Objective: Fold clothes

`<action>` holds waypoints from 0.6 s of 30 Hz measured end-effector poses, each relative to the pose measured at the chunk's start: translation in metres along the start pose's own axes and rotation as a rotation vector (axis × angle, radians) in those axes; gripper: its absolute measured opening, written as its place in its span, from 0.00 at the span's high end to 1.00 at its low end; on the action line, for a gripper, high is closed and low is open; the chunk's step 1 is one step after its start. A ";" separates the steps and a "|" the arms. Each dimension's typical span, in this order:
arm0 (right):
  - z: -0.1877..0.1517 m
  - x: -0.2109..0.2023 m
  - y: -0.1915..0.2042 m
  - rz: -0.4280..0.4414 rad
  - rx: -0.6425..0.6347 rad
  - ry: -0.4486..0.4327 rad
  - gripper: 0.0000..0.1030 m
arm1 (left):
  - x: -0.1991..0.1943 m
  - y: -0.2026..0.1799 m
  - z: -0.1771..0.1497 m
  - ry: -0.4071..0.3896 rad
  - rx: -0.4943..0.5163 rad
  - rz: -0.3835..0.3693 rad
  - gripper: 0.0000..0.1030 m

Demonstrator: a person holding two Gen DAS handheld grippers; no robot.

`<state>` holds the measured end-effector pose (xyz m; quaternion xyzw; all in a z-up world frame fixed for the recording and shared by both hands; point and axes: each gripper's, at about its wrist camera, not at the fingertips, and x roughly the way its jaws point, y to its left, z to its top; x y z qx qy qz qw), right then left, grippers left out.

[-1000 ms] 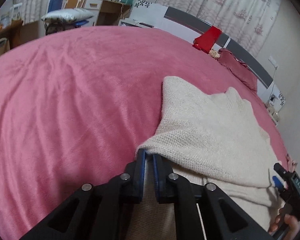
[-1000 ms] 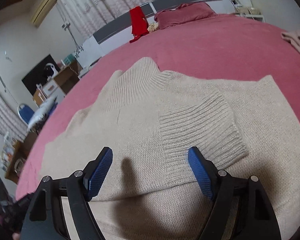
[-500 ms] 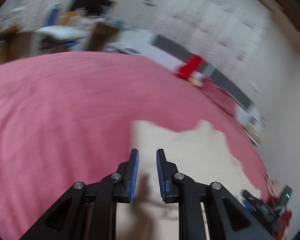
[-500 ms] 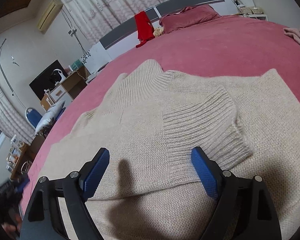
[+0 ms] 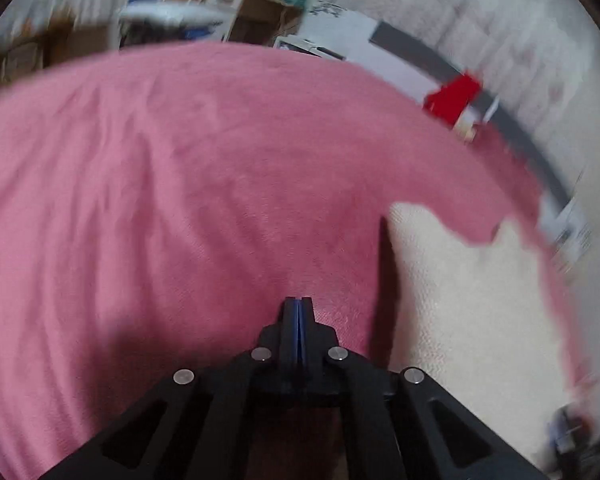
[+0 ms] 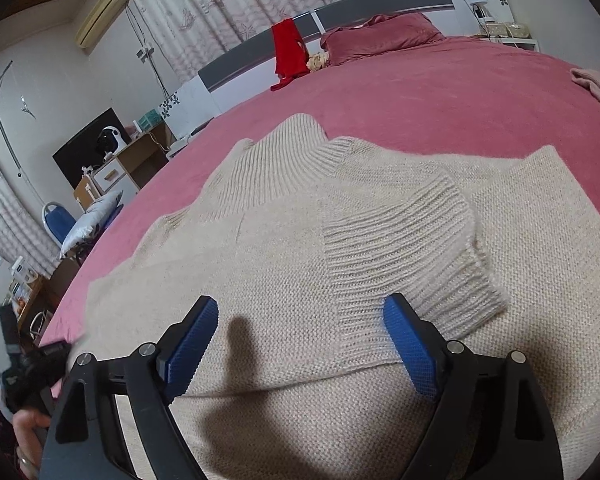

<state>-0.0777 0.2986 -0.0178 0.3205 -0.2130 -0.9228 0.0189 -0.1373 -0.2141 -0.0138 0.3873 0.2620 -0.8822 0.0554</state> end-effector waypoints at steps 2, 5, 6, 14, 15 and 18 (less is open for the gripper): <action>0.000 0.000 0.001 -0.003 -0.003 0.001 0.16 | -0.008 0.000 0.000 -0.005 -0.015 -0.008 0.99; 0.000 0.001 0.001 -0.005 -0.006 0.001 0.16 | -0.039 0.006 0.003 -0.135 -0.090 0.030 0.93; 0.000 0.001 0.001 -0.003 -0.005 0.000 0.16 | -0.049 0.002 0.005 -0.182 -0.093 0.000 0.91; 0.000 0.002 0.001 0.003 0.001 -0.001 0.16 | -0.024 -0.108 -0.012 -0.140 0.372 -0.137 0.87; 0.000 0.002 0.001 0.004 0.001 -0.002 0.16 | -0.008 -0.120 -0.016 -0.094 0.419 -0.119 0.83; 0.000 0.002 0.001 0.006 0.003 -0.002 0.16 | 0.027 -0.113 -0.017 -0.031 0.442 0.017 0.83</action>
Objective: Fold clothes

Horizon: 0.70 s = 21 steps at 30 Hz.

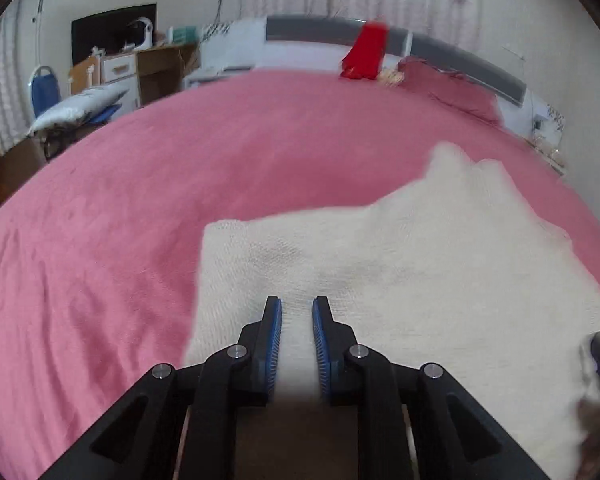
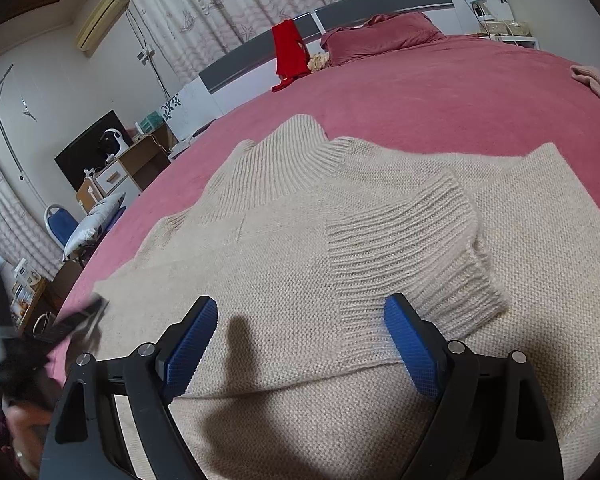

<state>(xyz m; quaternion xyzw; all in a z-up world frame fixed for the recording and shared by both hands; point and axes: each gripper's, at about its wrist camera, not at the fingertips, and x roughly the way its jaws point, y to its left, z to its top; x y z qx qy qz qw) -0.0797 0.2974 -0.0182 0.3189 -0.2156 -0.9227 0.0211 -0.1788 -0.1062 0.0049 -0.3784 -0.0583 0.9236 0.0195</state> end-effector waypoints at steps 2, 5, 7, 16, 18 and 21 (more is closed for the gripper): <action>0.001 0.000 0.000 0.000 0.001 0.004 0.16 | -0.004 0.017 0.000 -0.005 -0.071 -0.030 0.87; 0.002 0.001 0.001 0.000 0.003 0.009 0.16 | -0.006 0.018 -0.005 -0.008 -0.081 -0.032 0.88; 0.010 0.001 0.016 -0.057 -0.065 0.050 0.16 | -0.005 0.012 -0.006 -0.012 -0.087 -0.026 0.89; 0.046 0.057 0.158 0.137 -0.466 0.171 0.73 | -0.010 0.038 0.006 -0.015 -0.196 -0.052 0.89; 0.047 0.084 0.177 0.162 -0.471 0.210 0.73 | -0.010 0.038 0.005 -0.014 -0.197 -0.050 0.89; 0.045 0.126 0.202 0.189 -0.503 0.278 0.73 | -0.009 0.038 0.004 -0.014 -0.199 -0.047 0.89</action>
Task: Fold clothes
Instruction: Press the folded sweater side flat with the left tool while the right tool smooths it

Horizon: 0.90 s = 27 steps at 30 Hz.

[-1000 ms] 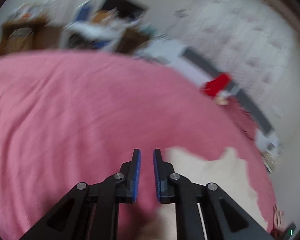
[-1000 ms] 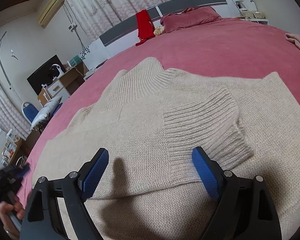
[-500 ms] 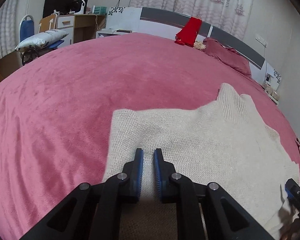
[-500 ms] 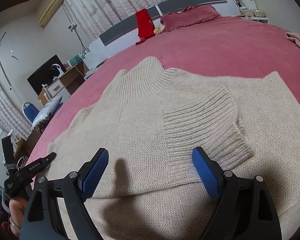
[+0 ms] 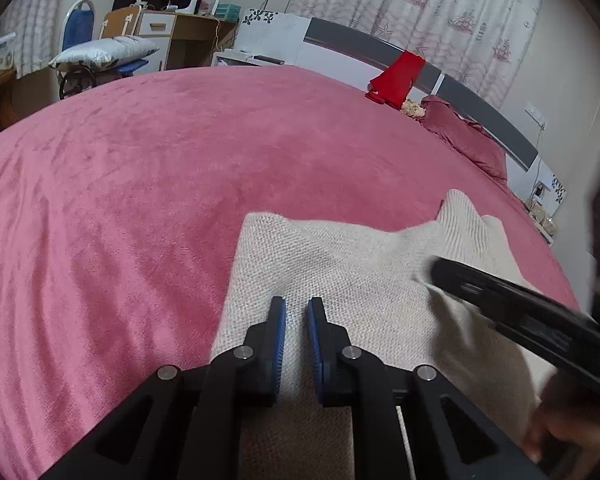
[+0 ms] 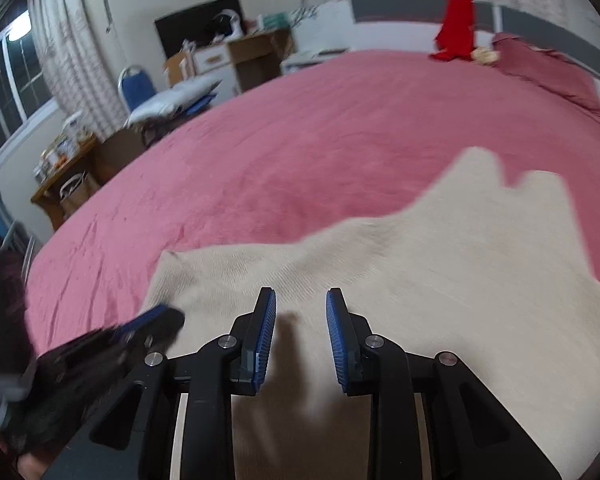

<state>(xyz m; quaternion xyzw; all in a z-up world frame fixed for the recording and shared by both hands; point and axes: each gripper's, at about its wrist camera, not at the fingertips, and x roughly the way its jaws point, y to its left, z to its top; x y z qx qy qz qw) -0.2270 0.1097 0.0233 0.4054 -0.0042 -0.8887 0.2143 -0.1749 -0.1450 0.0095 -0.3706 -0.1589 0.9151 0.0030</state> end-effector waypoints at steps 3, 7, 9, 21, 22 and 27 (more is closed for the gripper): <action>0.014 0.035 -0.005 -0.004 -0.007 0.061 0.75 | 0.001 0.002 -0.001 0.000 -0.015 0.005 0.89; 0.034 0.053 -0.027 -0.070 0.032 0.046 0.76 | 0.003 0.011 -0.002 -0.007 -0.062 0.026 0.96; 0.039 0.053 -0.034 -0.047 0.080 0.045 0.75 | 0.002 0.011 -0.001 -0.009 -0.067 0.030 0.96; 0.023 0.041 -0.011 -0.021 0.070 0.060 0.73 | 0.001 0.016 -0.001 -0.030 -0.100 0.060 0.96; 0.026 0.035 -0.015 -0.019 0.102 0.031 0.72 | 0.002 0.017 -0.001 -0.030 -0.106 0.058 0.96; 0.013 -0.028 -0.061 -0.050 0.215 -0.103 0.70 | 0.003 0.011 0.000 -0.034 -0.079 0.098 0.96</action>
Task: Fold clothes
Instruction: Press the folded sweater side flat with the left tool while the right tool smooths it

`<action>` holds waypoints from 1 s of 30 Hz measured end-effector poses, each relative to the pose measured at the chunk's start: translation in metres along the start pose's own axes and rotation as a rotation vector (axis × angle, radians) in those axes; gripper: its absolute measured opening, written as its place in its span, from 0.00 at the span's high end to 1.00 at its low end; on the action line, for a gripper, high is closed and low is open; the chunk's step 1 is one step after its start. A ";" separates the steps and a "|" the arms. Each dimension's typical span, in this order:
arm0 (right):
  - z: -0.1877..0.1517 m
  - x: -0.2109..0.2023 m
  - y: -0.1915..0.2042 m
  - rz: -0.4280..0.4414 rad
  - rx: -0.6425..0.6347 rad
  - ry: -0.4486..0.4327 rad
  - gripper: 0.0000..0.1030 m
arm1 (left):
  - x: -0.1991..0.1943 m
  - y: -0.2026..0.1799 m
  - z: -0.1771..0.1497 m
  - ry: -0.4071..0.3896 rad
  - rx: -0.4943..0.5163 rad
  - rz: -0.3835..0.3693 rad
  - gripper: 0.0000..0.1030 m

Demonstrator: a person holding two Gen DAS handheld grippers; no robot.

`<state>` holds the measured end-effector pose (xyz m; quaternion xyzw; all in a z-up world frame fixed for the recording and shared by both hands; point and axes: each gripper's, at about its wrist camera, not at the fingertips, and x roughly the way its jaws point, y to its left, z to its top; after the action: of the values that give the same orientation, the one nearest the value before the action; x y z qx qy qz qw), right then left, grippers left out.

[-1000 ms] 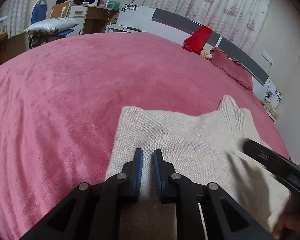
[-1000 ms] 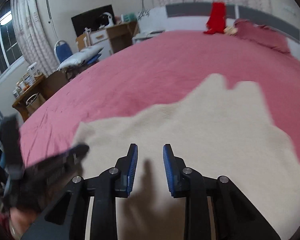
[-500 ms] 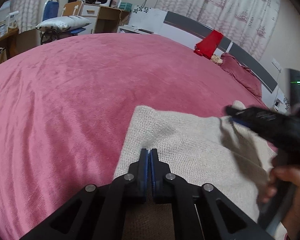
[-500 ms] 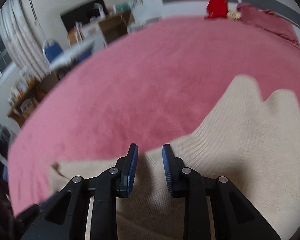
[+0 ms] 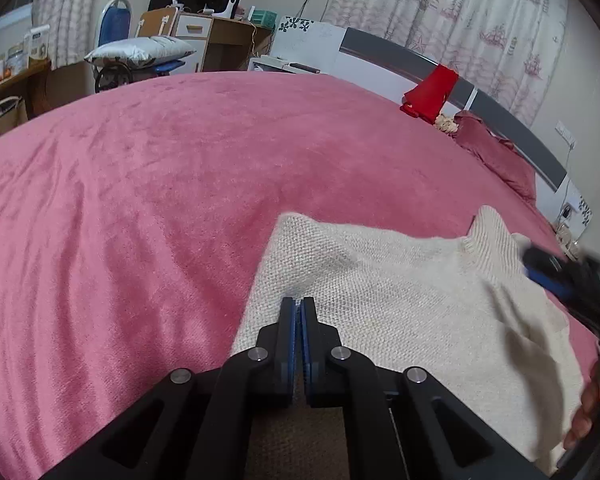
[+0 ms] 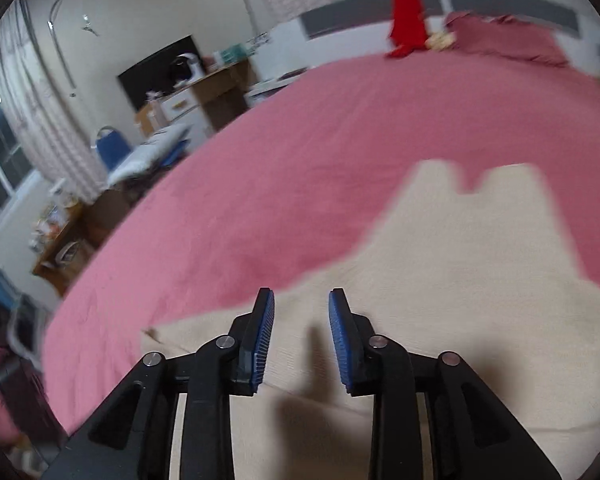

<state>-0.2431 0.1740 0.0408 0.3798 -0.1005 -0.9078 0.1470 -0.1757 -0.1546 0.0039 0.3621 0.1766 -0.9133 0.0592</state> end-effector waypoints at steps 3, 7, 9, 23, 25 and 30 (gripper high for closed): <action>-0.011 -0.022 -0.039 -0.107 0.000 -0.015 0.70 | 0.000 0.002 0.001 0.001 -0.005 -0.009 0.96; -0.020 -0.034 -0.139 -0.193 0.223 0.010 0.78 | 0.001 0.001 0.001 0.002 0.000 -0.017 0.97; -0.017 -0.047 -0.168 -0.251 0.292 -0.025 0.83 | 0.001 -0.004 0.002 0.001 0.027 0.003 0.97; -0.052 -0.059 -0.091 -0.189 0.060 0.023 0.77 | -0.003 -0.018 0.001 0.002 0.101 -0.008 0.82; -0.059 -0.057 -0.115 -0.206 0.144 0.010 0.91 | -0.003 -0.017 0.000 0.002 0.109 -0.017 0.82; -0.062 -0.090 -0.147 -0.356 0.267 -0.053 0.94 | -0.001 -0.017 0.000 0.008 0.103 -0.018 0.82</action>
<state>-0.1662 0.3379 0.0145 0.3836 -0.1547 -0.9078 -0.0700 -0.1786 -0.1392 0.0096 0.3669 0.1330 -0.9202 0.0316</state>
